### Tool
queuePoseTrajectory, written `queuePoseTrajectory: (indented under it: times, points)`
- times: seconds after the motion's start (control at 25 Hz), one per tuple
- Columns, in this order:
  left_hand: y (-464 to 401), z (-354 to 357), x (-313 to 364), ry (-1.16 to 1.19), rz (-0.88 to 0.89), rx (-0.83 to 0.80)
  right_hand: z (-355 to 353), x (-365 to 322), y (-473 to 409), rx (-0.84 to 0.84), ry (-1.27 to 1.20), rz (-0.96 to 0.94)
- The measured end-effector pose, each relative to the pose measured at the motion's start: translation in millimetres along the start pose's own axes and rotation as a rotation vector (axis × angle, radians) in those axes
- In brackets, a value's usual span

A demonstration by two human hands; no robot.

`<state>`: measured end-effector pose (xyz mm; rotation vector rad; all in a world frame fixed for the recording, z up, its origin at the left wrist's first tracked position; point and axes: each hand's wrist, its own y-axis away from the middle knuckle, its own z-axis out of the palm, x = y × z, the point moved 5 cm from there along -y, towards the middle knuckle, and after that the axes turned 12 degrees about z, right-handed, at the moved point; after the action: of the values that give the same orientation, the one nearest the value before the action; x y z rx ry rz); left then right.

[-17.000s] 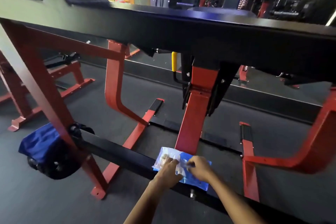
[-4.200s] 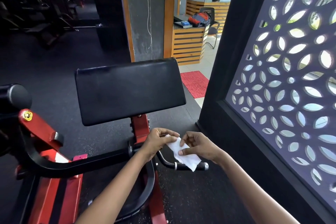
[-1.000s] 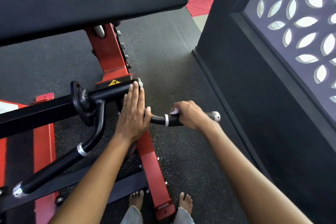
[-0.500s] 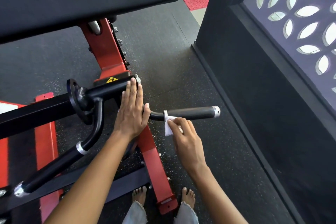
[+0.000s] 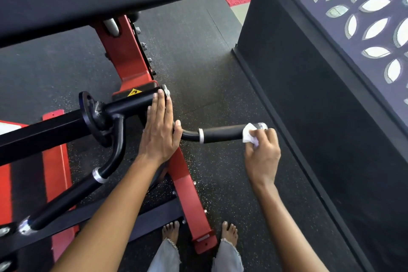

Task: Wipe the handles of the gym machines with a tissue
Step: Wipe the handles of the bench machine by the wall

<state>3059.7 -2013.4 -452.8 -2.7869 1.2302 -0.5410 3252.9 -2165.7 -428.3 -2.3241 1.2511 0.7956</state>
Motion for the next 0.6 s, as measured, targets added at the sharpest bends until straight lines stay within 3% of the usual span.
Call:
queuePoseTrajectory:
  times: [0.2, 0.28, 0.36, 0.48, 0.52, 0.6]
  points:
    - [0, 3, -3, -0.003, -0.009, 0.001, 33, -59, 57, -0.102, -0.031, -0.276]
    - [-1, 4, -2, -0.007, -0.007, -0.007, 35, -61, 62, -0.146, -0.133, -0.229]
    - [-1, 4, -2, -0.002, -0.009, -0.006, 21, -42, 56, -0.066, -0.330, 0.056]
    - [-1, 2, -1, 0.011, -0.018, -0.009, 8, 21, 47, 0.135, -0.705, 0.902]
    - [-1, 2, 0, 0.009, -0.017, -0.014, 11, 35, 40, 0.146, -0.880, 1.097]
    - [0, 1, 0, -0.003, -0.012, -0.017, 22, 47, 20, 0.040, -1.183, 1.252]
